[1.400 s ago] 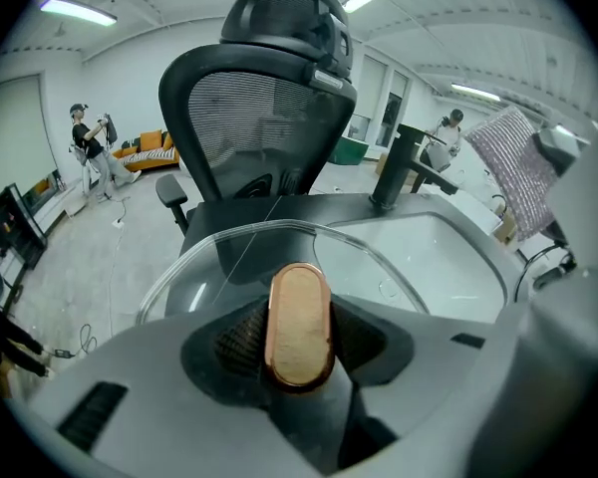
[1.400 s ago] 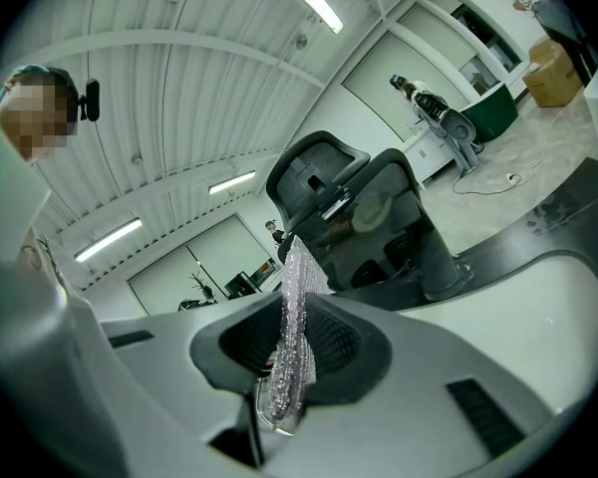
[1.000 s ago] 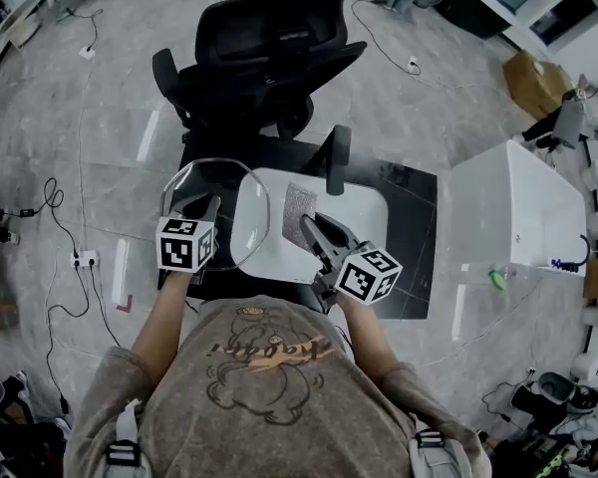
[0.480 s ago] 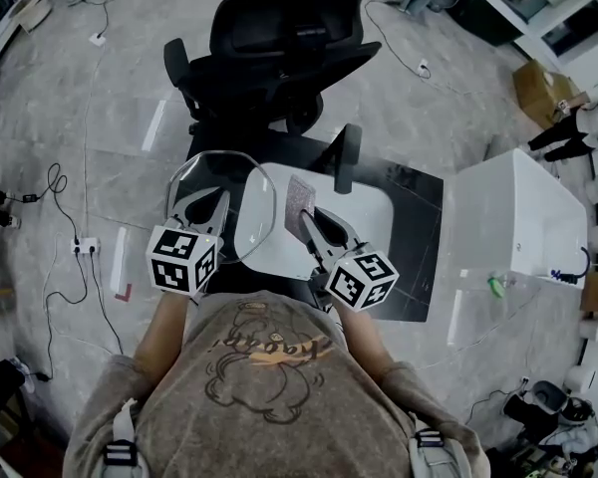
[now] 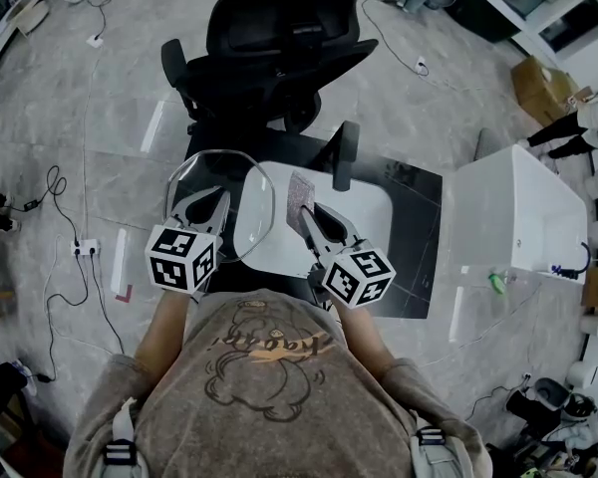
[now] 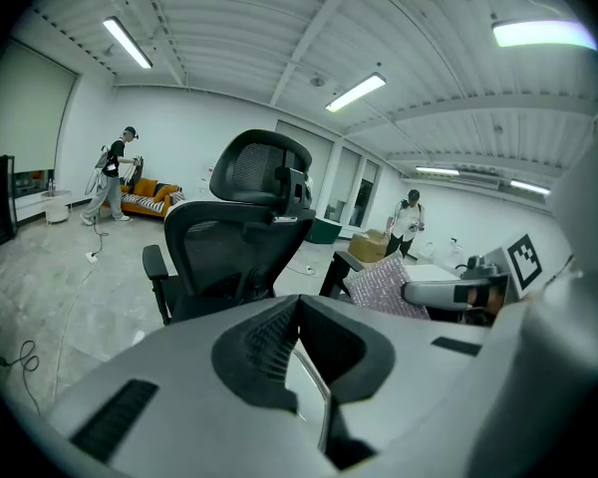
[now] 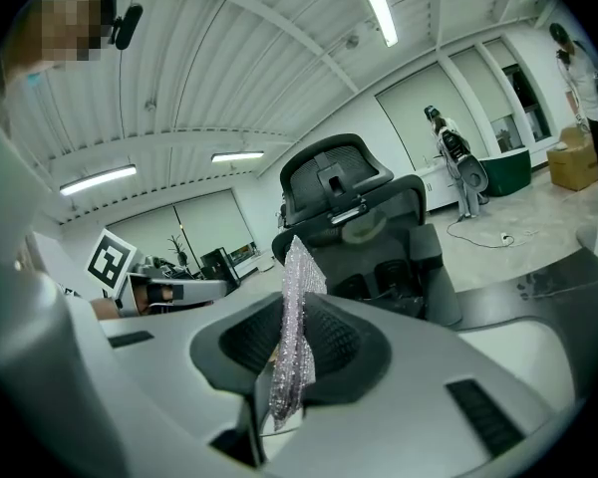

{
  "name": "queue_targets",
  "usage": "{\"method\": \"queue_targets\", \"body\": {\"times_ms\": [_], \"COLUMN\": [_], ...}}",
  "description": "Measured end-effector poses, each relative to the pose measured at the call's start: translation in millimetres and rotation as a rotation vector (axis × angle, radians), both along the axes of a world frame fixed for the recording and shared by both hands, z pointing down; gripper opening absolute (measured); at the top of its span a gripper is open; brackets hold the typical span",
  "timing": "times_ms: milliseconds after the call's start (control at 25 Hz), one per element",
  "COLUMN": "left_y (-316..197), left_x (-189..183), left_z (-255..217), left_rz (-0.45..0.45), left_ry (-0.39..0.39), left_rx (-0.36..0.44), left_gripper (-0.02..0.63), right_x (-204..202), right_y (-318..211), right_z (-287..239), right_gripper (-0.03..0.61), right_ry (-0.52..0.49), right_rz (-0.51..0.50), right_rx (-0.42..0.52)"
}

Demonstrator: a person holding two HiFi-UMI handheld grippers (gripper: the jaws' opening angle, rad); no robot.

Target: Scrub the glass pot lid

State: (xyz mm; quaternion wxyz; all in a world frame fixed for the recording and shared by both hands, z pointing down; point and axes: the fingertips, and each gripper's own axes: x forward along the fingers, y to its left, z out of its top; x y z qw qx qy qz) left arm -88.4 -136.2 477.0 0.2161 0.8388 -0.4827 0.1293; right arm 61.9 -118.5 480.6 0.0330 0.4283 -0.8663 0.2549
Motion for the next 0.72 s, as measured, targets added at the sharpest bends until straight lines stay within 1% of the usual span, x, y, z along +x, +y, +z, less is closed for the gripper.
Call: {"method": "queue_targets", "body": {"times_ms": [120,720], "left_y": [0.7,1.6], "left_x": [1.0,-1.1], "left_z": [0.4,9.7], "left_rz": [0.002,-0.002], "left_ry": [0.009,-0.001], "left_rx": [-0.005,-0.027], "left_gripper": [0.017,0.017], "right_x": [0.5,0.8], "right_y": [-0.3,-2.5], "right_z": [1.0,5.9], "right_gripper": [0.08,0.08], "right_ry": [0.007,0.03], "right_rz": [0.002,0.015], "right_rx": [-0.002,-0.011]}}
